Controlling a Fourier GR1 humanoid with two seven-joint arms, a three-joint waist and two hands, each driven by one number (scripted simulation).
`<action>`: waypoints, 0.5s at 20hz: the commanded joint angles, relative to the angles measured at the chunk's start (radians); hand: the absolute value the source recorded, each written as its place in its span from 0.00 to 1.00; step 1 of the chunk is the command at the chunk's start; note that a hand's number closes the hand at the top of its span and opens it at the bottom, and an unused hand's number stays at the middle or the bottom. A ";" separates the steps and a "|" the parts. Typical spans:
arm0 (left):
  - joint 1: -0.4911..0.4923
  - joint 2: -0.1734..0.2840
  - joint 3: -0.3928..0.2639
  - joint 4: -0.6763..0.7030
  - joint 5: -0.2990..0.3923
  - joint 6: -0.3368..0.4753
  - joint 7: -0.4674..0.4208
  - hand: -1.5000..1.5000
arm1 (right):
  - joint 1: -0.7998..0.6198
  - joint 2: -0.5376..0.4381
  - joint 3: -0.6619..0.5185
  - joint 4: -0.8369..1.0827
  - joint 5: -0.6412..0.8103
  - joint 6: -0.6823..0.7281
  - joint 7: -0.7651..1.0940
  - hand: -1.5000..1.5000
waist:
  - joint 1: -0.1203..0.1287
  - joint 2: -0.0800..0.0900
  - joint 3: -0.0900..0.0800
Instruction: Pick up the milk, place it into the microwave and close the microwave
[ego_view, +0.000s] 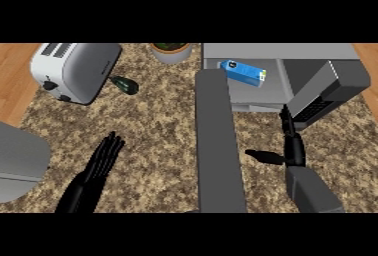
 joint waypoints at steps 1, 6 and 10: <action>-0.004 -0.008 -0.006 -0.025 0.017 -0.001 0.052 0.00 | 0.087 0.061 -0.008 -0.048 -0.042 0.130 -0.081 0.00 | -0.018 -0.008 -0.001; -0.057 -0.014 -0.067 0.053 -0.006 -0.054 0.048 1.00 | 0.193 0.031 0.000 -0.106 -0.068 0.293 -0.143 0.00 | -0.022 -0.004 -0.001; -0.039 0.041 -0.058 0.040 -0.052 -0.066 0.064 1.00 | 0.250 0.030 0.033 -0.284 -0.094 0.336 -0.041 0.00 | -0.034 -0.013 -0.003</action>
